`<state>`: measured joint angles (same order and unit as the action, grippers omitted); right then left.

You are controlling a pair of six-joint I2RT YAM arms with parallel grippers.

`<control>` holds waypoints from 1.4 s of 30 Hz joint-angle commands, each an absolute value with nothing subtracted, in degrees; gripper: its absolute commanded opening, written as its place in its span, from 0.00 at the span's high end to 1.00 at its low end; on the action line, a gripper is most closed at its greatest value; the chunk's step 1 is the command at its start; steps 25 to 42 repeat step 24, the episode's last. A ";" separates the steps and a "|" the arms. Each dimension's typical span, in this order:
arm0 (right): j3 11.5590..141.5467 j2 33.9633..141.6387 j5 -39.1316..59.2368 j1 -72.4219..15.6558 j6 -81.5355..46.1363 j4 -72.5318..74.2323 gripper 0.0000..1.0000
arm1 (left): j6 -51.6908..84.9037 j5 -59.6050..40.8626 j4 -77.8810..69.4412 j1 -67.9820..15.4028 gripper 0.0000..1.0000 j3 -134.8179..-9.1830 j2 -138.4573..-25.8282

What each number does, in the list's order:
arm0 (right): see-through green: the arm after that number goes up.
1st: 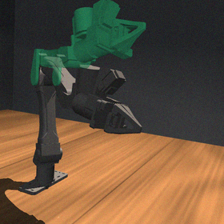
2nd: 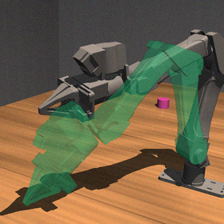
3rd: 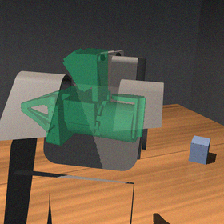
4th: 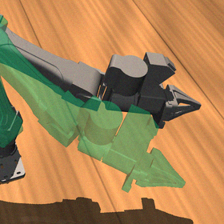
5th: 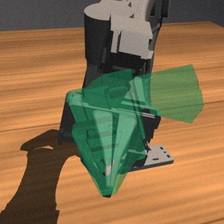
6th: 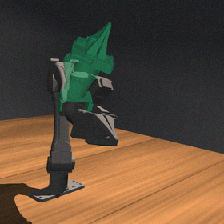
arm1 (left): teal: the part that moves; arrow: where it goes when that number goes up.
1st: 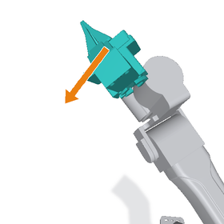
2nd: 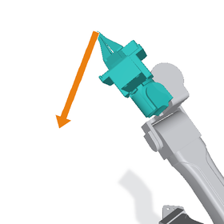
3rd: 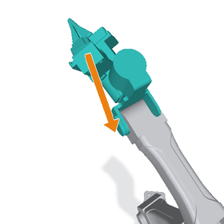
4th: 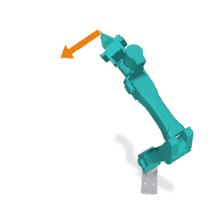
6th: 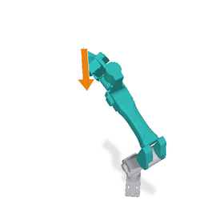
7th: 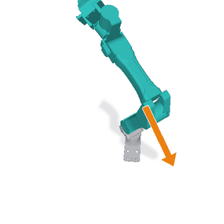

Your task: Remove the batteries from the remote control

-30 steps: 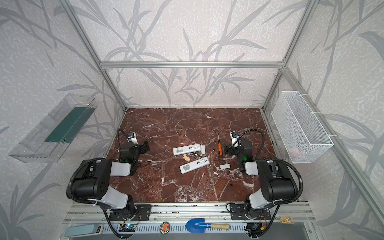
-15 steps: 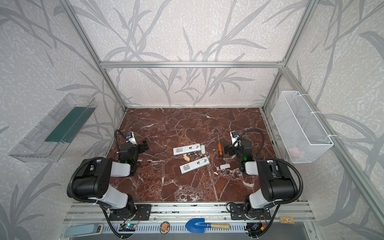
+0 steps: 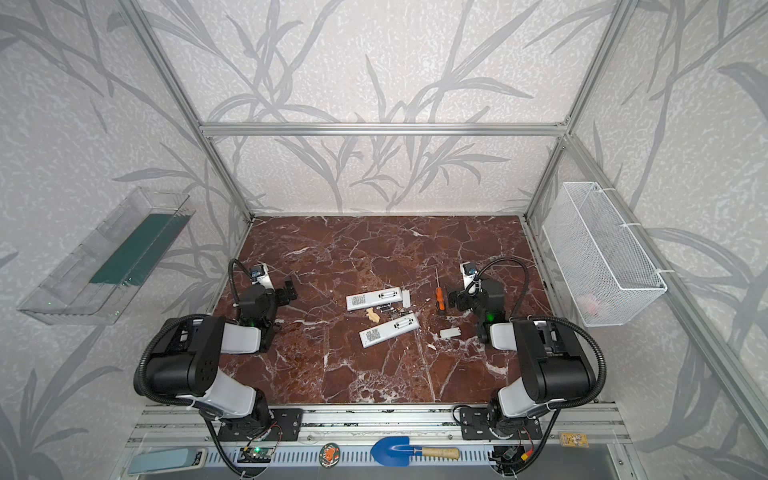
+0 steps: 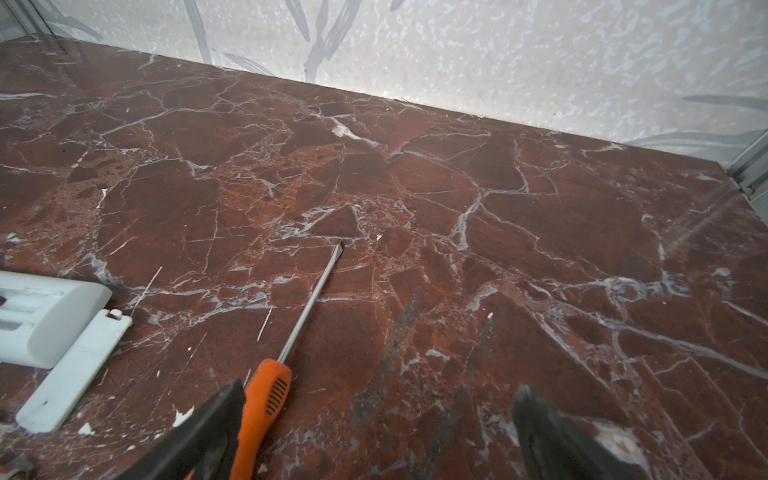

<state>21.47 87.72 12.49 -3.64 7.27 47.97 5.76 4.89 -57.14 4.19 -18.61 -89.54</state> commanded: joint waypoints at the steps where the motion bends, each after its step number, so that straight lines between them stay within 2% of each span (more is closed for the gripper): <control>1: 22.34 88.05 12.57 -3.25 7.21 49.39 0.01 | 5.63 6.04 -58.29 4.13 0.01 -19.22 -89.47; 15: 22.34 88.02 12.69 -3.25 7.22 49.39 0.01 | 5.31 6.46 -57.60 3.86 0.01 -19.50 -89.47; 19: 22.32 88.07 12.58 -3.25 7.27 49.39 0.01 | 2.20 1.69 -52.50 3.14 0.01 -22.03 -89.42; 42: 22.37 88.02 12.63 -3.25 7.21 49.43 0.01 | 2.28 1.65 -53.13 3.16 0.01 -21.97 -89.56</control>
